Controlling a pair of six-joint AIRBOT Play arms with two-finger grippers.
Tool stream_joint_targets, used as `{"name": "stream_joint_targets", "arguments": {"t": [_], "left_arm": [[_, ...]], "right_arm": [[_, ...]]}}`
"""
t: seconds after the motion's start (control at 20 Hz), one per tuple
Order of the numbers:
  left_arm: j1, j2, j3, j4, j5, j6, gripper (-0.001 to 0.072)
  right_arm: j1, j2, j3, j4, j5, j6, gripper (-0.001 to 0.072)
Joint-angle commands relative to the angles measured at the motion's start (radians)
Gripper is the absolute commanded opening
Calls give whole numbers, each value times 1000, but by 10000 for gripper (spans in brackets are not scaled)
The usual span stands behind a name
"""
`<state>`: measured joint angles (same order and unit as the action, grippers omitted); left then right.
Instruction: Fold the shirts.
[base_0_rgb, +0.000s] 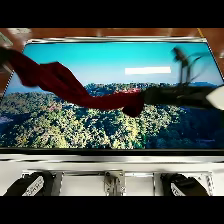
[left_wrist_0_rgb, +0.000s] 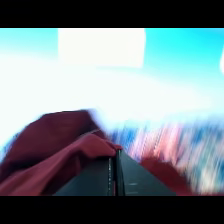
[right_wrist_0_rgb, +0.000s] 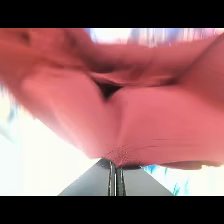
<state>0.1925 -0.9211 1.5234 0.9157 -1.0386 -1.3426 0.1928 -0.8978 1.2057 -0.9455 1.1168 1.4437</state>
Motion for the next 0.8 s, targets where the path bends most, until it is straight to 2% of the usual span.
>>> {"name": "stream_joint_targets", "arguments": {"t": [0.0, 0.15, 0.3, 0.45, 0.6, 0.75], "left_arm": [[0, 148, 208, -23, 244, -31, 41], [0, 228, 284, 43, 313, -37, 41], [0, 289, 285, 164, 283, -111, 41], [0, 304, 285, 275, 177, -111, 41], [0, 290, 259, 331, 33, -110, 41], [0, 273, 134, 404, -33, -110, 41]], "right_arm": [[1, 132, 347, -285, -27, 167, 60], [2, 161, 578, -468, -2, 262, 61], [2, 167, 675, -504, 78, 285, 61], [2, 156, 677, -532, 245, 285, 61], [2, 105, 676, -638, 422, 288, 61], [2, -9, 676, -745, 600, 291, 61]]}}
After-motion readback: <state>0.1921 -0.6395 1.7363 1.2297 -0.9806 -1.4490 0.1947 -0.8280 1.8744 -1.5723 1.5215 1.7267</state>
